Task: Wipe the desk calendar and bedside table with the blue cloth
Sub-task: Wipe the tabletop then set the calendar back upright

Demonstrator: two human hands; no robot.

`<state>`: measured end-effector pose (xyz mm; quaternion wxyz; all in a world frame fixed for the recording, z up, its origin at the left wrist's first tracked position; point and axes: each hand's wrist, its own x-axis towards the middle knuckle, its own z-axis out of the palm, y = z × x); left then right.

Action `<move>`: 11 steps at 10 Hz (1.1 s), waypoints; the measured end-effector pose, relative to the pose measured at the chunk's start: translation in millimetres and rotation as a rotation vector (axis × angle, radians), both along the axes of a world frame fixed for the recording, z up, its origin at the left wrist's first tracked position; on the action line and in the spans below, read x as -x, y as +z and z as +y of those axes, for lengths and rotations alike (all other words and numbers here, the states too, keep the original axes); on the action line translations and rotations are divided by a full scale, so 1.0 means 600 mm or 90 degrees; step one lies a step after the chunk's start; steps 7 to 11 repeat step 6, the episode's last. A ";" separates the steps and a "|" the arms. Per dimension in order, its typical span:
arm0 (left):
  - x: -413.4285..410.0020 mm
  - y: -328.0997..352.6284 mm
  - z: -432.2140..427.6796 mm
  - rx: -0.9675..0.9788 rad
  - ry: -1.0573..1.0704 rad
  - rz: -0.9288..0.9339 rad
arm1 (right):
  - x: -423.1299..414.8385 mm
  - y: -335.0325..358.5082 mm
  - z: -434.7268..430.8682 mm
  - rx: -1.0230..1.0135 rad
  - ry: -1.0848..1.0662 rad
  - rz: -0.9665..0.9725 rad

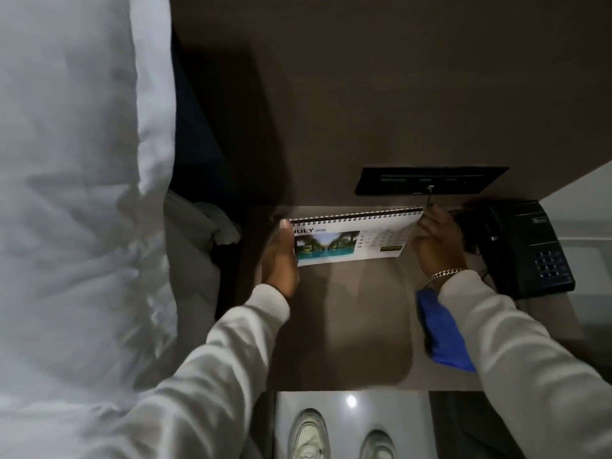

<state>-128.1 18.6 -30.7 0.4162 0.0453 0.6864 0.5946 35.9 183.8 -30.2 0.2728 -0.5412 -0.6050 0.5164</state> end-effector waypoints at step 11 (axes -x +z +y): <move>0.040 0.186 0.052 0.060 -0.120 0.404 | -0.144 0.235 0.062 -0.146 0.203 0.515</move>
